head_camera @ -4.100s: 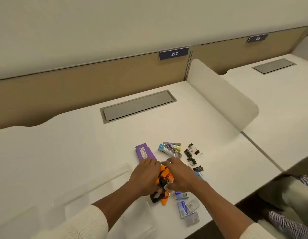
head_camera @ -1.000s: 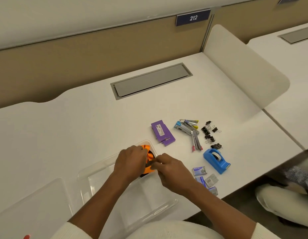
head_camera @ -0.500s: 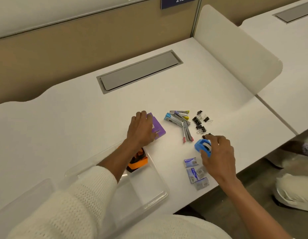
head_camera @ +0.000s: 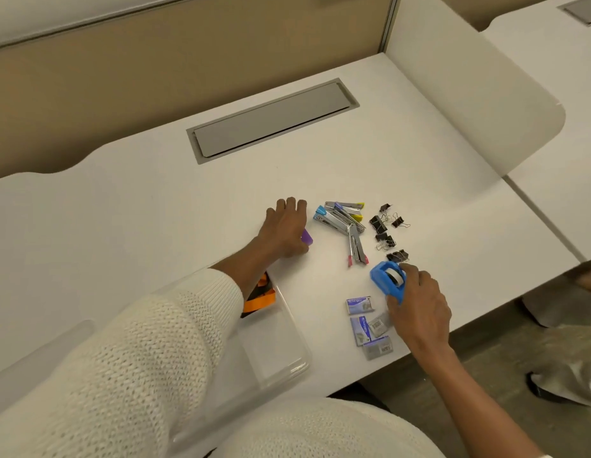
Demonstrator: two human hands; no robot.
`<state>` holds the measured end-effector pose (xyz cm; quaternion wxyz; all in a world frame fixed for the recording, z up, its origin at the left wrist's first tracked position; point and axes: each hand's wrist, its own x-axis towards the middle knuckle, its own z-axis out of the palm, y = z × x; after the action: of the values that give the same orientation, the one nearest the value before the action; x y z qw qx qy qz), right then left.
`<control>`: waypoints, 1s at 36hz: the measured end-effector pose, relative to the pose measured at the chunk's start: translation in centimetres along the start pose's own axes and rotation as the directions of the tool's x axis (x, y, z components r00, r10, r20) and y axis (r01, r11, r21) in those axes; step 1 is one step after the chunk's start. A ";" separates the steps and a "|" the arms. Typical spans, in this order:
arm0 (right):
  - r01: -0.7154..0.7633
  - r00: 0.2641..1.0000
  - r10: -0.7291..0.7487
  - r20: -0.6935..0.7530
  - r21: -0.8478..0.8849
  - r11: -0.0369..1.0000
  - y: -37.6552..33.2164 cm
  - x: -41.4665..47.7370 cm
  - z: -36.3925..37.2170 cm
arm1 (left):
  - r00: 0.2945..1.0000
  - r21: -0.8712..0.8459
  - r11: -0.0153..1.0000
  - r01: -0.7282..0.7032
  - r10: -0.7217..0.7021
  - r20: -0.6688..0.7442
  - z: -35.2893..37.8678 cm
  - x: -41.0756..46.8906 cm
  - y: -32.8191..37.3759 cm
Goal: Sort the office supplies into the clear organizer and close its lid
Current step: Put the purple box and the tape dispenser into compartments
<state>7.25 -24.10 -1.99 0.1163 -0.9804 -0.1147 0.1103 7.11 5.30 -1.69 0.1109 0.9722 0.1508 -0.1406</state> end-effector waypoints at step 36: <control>0.099 0.994 -0.094 -0.061 0.091 0.991 -2.0 -1.7 -2.0 | 0.988 -0.118 0.981 0.153 -0.155 -0.005 0.4 -2.8 -3.4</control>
<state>5.75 -23.02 0.70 0.1706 -0.9699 -0.1535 0.0819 3.30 7.65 -1.76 0.1554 0.9505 0.2342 -0.1325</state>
